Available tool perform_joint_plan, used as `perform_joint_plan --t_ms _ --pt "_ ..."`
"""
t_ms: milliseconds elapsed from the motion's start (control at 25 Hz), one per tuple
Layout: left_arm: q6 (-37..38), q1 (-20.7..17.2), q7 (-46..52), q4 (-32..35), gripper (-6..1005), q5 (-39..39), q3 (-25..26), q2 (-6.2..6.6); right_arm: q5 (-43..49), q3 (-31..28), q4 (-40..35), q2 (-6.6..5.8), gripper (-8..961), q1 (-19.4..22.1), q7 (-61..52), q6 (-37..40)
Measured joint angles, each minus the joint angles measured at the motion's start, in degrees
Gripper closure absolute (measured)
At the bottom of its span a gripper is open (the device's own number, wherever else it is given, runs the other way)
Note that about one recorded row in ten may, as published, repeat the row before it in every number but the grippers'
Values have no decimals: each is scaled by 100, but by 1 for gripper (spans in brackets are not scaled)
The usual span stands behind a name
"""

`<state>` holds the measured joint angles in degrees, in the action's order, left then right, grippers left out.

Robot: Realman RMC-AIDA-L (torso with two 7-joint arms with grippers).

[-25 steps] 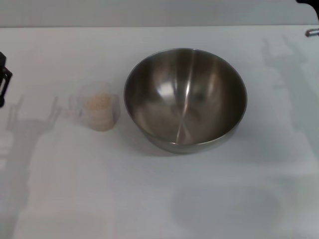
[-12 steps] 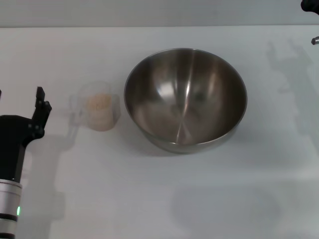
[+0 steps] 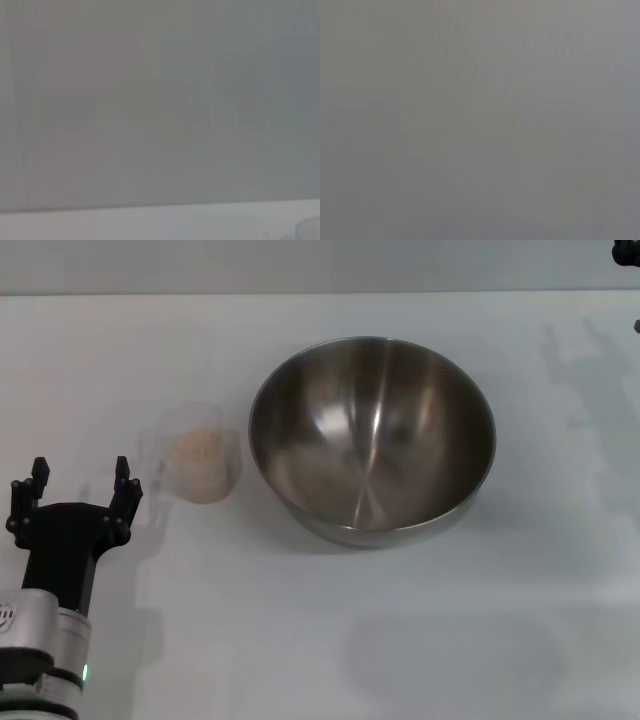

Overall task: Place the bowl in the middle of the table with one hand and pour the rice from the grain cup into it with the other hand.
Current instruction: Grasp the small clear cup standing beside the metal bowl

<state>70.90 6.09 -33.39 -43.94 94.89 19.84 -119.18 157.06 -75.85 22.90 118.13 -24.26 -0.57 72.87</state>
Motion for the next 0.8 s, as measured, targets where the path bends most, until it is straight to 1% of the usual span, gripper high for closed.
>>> perform_joint_plan --t_ms 200,520,800 --pt "-134 14 -8 -109 158 -108 -38 0 0 0 32 -7 437 53 0 3" --pt "-142 12 -10 -145 159 -118 -139 0 0 0 24 -10 437 72 0 8" --pt "-379 189 -13 -94 159 -148 -104 0 0 0 15 -5 437 123 0 9"
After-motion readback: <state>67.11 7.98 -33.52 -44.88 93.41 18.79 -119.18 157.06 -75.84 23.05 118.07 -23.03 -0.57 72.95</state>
